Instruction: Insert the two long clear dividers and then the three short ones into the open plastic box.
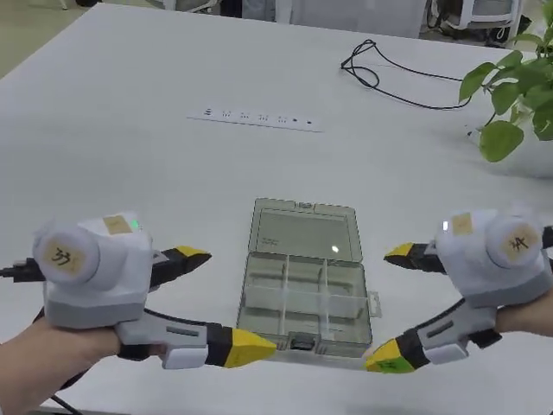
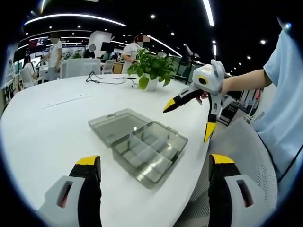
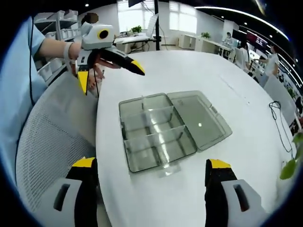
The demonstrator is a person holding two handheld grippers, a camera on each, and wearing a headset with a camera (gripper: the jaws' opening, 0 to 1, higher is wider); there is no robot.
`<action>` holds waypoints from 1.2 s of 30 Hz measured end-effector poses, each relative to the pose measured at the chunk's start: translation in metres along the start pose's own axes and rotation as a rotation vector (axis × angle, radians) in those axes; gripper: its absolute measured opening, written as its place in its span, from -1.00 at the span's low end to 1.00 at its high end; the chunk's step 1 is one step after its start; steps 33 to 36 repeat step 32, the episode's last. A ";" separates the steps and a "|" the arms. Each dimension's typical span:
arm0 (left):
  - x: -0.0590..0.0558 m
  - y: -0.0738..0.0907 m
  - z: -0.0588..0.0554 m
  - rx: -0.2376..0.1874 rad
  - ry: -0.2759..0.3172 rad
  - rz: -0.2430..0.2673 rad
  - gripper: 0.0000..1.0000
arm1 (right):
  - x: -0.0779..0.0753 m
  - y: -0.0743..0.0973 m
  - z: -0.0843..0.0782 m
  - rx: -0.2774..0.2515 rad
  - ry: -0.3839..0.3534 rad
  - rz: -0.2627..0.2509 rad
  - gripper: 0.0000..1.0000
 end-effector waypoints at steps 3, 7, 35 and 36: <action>0.003 0.003 -0.001 0.012 -0.017 0.022 1.00 | 0.003 0.004 -0.003 -0.055 -0.051 -0.023 0.99; 0.004 0.007 -0.003 0.017 -0.024 0.038 1.00 | 0.004 0.010 -0.014 -0.109 -0.128 -0.061 1.00; 0.016 0.018 0.005 -0.069 0.032 0.131 1.00 | 0.016 0.015 -0.017 -0.258 -0.293 -0.135 1.00; 0.016 0.018 0.005 -0.069 0.032 0.131 1.00 | 0.016 0.015 -0.017 -0.258 -0.293 -0.135 1.00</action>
Point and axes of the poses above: the centre of the closed fingertips' face, and the gripper's own axes: y roughly backward along the fingers, x roughly to its left, z roughly out of its top, the point moved 2 cm from there along y, roughly backward along the fingers, and after that the axes turned 4 degrees about -y, right-handed, at the moved point
